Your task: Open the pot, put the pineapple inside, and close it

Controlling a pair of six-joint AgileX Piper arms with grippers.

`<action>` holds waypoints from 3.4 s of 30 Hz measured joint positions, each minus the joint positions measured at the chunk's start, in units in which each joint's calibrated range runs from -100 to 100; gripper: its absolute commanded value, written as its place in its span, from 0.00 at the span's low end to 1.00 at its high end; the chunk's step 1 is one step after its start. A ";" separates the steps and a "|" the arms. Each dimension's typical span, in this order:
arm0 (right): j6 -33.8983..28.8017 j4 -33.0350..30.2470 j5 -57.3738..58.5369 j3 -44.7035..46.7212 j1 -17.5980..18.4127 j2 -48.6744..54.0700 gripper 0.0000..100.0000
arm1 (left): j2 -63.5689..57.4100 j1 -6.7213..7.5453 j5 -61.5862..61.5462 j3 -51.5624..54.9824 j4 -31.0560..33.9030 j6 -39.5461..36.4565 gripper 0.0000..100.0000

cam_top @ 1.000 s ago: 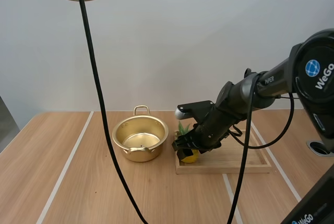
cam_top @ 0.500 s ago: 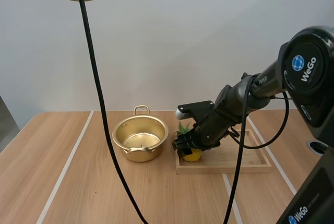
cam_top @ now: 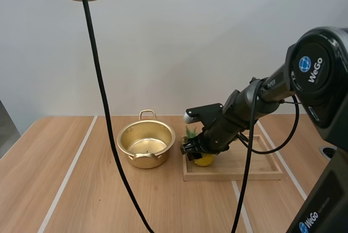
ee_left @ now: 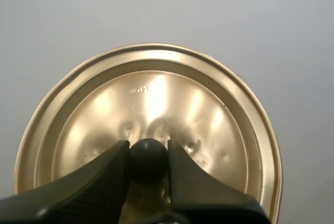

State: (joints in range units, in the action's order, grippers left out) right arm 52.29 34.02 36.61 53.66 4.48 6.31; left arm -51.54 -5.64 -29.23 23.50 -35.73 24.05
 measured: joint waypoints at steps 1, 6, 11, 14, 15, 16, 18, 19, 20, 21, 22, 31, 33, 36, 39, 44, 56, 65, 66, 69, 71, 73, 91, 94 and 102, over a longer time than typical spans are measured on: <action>0.00 0.12 0.00 0.00 0.00 0.00 0.19 | 0.00 0.00 0.00 0.00 0.00 0.00 0.00; 0.00 0.33 0.00 0.00 0.00 0.00 0.00 | 0.00 0.00 0.00 0.00 0.00 0.00 0.00; 0.00 0.33 0.00 0.00 0.00 0.00 0.00 | 0.00 0.00 0.00 0.00 0.00 0.00 0.00; 0.00 0.33 0.00 0.00 0.00 0.00 0.00 | 0.00 0.00 0.00 0.00 0.00 0.00 0.00; 0.00 0.33 -0.14 0.00 0.00 0.00 0.00 | 0.00 0.00 0.00 0.00 0.00 0.00 0.00; 0.00 0.33 -0.14 -0.15 0.00 0.00 0.00 | 0.00 0.00 0.00 0.00 0.00 0.00 0.00; 0.00 0.05 0.06 -0.63 0.00 -0.09 0.00 | 0.00 0.00 0.00 0.00 0.00 0.00 0.00; 0.00 -0.06 0.06 -1.00 0.00 -0.26 0.00 | 0.00 0.00 0.00 0.00 0.00 0.00 0.00; 0.00 -0.18 0.06 -1.52 0.00 -0.26 0.00 | 0.00 0.00 0.00 0.00 0.00 0.00 0.00; 0.00 -0.17 0.23 -1.93 0.00 -0.26 0.00 | 0.00 0.00 0.00 0.00 0.00 0.00 0.00; 0.00 -0.17 0.23 -2.47 0.00 -0.06 0.00 | 0.00 0.00 0.00 0.00 0.00 0.00 0.00; 0.00 -0.17 0.21 -5.12 0.00 9.67 0.00 | 0.00 0.00 0.00 0.00 0.00 0.00 0.00; 0.00 -0.17 -0.22 -5.38 0.00 12.96 0.00 | 0.00 0.00 0.00 0.00 0.00 0.00 0.00; 0.00 -0.17 -0.22 -5.38 0.00 17.73 0.00 | 0.00 0.00 0.00 0.00 0.00 0.00 0.00; 0.00 -0.17 -0.05 -5.38 0.00 22.01 0.00 | 0.00 0.00 0.00 0.00 0.00 0.00 0.00; 0.00 -0.17 0.09 -5.38 0.00 28.50 0.00 | 0.00 0.00 0.00 0.00 0.00 0.00 0.00; 0.00 1.47 4.38 -5.38 0.00 39.34 0.00 | 0.00 0.00 0.00 0.00 0.00 0.00 0.00; 1.17 6.13 6.41 -5.38 0.00 39.64 0.00 | 0.00 0.00 0.00 0.00 0.00 0.00 0.00; 1.90 7.16 6.59 -5.38 0.00 39.64 0.00 | 0.00 0.00 0.00 0.00 0.00 0.00 0.00; 4.54 9.98 6.59 -5.38 0.00 39.64 0.00 | 0.00 0.00 0.00 0.00 0.00 0.00 0.00; 5.89 11.22 6.59 -5.38 0.00 39.64 0.00 | 0.00 0.00 0.00 0.00 0.00 0.00 0.00; 6.82 12.00 6.59 -5.38 0.00 39.64 0.00 | 0.00 0.00 0.00 0.00 0.00 0.00 0.00; 20.16 25.68 10.52 -5.38 0.66 29.55 0.00 | 0.00 0.00 0.00 0.00 0.00 0.00 0.00; 21.58 26.37 9.78 -5.38 2.47 27.78 0.00 | 0.00 0.00 0.00 0.00 0.00 0.00 0.00; 22.69 26.79 5.44 -5.38 6.08 24.38 0.00 | 0.00 0.00 0.00 0.00 0.00 0.00 0.00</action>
State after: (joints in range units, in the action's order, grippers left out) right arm 74.99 60.81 42.06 48.29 10.56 30.69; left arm -51.54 -5.64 -29.23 23.50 -35.73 24.05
